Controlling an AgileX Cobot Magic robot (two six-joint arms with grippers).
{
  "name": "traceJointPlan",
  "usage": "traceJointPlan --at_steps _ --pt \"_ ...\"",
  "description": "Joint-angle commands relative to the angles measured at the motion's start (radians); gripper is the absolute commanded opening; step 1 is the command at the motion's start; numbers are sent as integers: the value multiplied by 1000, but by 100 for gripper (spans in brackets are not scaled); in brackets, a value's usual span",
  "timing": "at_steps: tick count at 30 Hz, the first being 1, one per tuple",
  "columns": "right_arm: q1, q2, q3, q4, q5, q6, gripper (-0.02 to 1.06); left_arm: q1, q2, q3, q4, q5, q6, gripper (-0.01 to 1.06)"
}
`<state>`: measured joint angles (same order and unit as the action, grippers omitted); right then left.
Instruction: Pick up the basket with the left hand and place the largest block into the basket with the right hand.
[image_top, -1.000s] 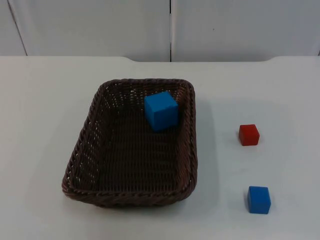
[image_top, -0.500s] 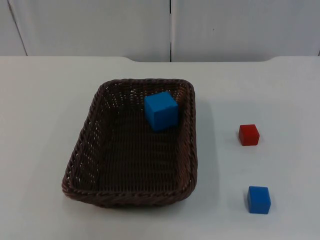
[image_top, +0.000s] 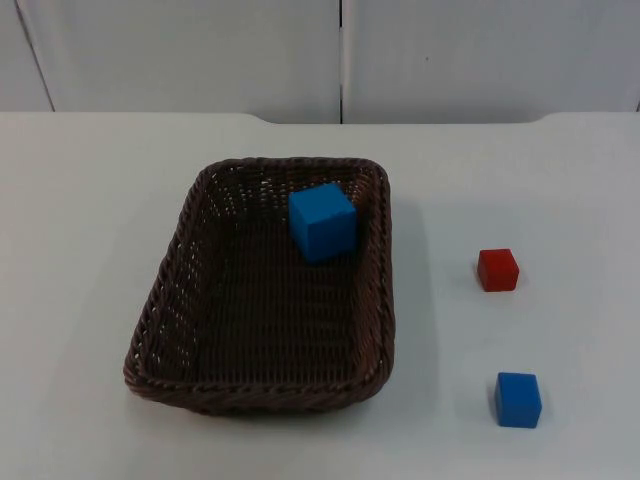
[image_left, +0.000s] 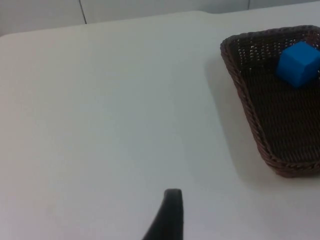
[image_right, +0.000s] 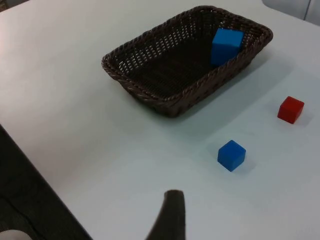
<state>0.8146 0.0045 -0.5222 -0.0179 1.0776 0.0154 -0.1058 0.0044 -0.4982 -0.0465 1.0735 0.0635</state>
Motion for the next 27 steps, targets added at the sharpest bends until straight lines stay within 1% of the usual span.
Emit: traceJointPlan --at_steps 1,24,25,26,27 --pt "-4 -4 7 5 2 2 72 2 -4 4 6 0 -10 78" --pt "-4 -4 7 5 2 2 72 2 -4 4 6 0 -10 78" --pt "-4 -4 7 5 2 2 73 2 -4 3 4 0 -10 78" --pt "-4 -4 7 5 2 2 77 2 -4 3 4 0 -10 79" --pt "-4 -4 7 5 2 2 77 2 -4 3 4 0 -10 79"
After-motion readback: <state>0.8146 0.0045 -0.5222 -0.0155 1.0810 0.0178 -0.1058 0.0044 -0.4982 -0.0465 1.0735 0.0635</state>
